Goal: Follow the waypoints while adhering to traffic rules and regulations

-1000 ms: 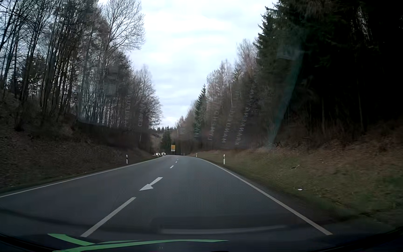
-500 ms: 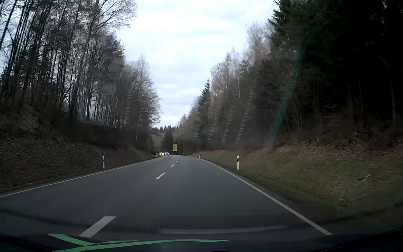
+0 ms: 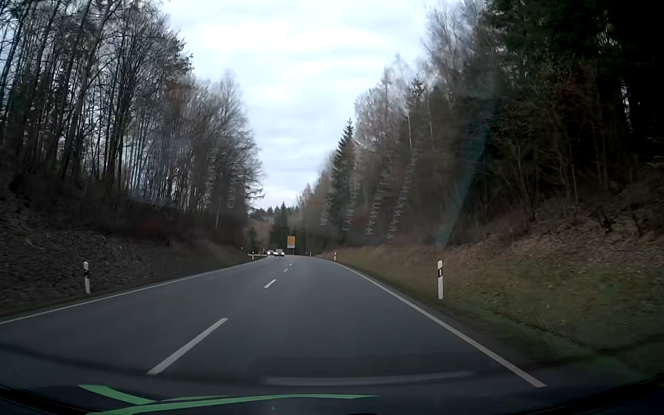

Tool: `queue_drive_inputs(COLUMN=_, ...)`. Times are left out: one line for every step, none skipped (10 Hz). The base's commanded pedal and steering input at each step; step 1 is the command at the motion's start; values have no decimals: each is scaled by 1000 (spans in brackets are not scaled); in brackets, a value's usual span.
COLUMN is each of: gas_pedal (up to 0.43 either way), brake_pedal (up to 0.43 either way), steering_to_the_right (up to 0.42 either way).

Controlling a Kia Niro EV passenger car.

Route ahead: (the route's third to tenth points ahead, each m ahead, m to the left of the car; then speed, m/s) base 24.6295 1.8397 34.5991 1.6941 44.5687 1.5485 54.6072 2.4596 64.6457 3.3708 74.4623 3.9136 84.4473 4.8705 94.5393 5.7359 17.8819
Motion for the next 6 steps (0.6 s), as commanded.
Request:
queue_drive_inputs(gas_pedal=118, brake_pedal=0, steering_to_the_right=-5)
queue_drive_inputs(gas_pedal=118, brake_pedal=0, steering_to_the_right=-6)
queue_drive_inputs(gas_pedal=118, brake_pedal=0, steering_to_the_right=-6)
queue_drive_inputs(gas_pedal=118, brake_pedal=0, steering_to_the_right=-5)
queue_drive_inputs(gas_pedal=118, brake_pedal=0, steering_to_the_right=-5)
queue_drive_inputs(gas_pedal=118, brake_pedal=0, steering_to_the_right=-5)
